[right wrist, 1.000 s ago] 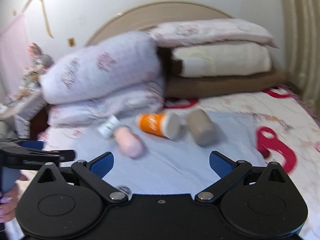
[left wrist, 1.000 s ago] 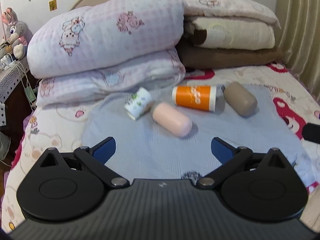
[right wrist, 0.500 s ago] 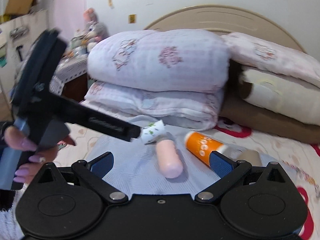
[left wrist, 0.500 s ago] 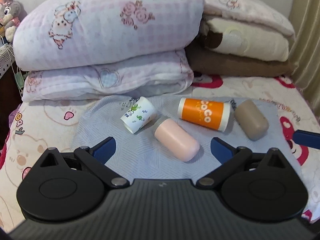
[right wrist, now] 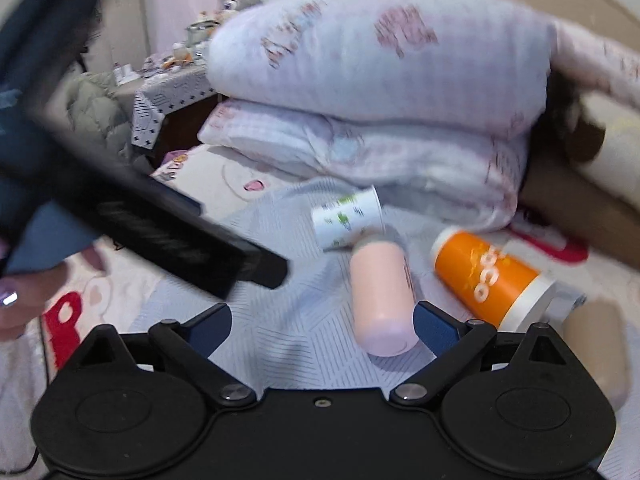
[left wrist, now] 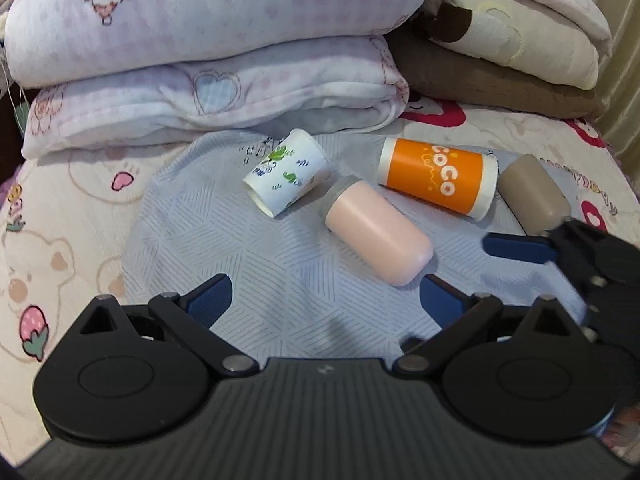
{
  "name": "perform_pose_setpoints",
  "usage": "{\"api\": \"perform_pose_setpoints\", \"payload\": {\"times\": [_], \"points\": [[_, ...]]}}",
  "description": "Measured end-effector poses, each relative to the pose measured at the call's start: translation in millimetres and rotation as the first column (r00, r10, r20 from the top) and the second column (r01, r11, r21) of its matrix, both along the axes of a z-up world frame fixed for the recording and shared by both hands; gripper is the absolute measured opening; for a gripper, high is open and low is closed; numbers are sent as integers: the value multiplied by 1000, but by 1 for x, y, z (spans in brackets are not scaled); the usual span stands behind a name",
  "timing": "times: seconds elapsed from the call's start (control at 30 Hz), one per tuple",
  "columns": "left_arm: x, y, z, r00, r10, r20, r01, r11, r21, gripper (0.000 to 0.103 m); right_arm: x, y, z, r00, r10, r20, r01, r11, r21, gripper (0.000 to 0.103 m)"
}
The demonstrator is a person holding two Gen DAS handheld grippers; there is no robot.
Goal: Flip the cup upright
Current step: 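Move the right tool to the lying pink cup and close on its body, then lift the pink cup with the right tool while the left tool moves beside its base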
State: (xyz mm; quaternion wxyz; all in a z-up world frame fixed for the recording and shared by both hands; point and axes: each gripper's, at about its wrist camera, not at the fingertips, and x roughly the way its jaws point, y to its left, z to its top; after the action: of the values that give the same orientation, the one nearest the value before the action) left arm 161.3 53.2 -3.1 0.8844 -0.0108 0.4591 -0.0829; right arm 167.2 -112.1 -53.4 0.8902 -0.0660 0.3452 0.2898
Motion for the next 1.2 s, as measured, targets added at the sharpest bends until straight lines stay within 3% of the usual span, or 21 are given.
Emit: {"api": "perform_pose_setpoints", "payload": {"times": [0.37, 0.63, 0.9, 1.2], "points": [[28, 25, -30, 996, 50, -76, -59, 991, -123, 100, 72, 21, -62, 996, -81, -39, 77, 993, -90, 91], [37, 30, -36, 994, 79, -71, -87, 989, -122, 100, 93, 28, -90, 990, -124, -64, 116, 987, -110, 70], [38, 30, -36, 995, 65, -75, -74, 989, -126, 100, 77, 20, -78, 985, -170, -23, 167, 980, -105, 68], [19, 9, -29, 997, -15, -72, 4, 989, -150, 100, 44, -19, -55, 972, -232, -41, 223, 962, -155, 67]]}}
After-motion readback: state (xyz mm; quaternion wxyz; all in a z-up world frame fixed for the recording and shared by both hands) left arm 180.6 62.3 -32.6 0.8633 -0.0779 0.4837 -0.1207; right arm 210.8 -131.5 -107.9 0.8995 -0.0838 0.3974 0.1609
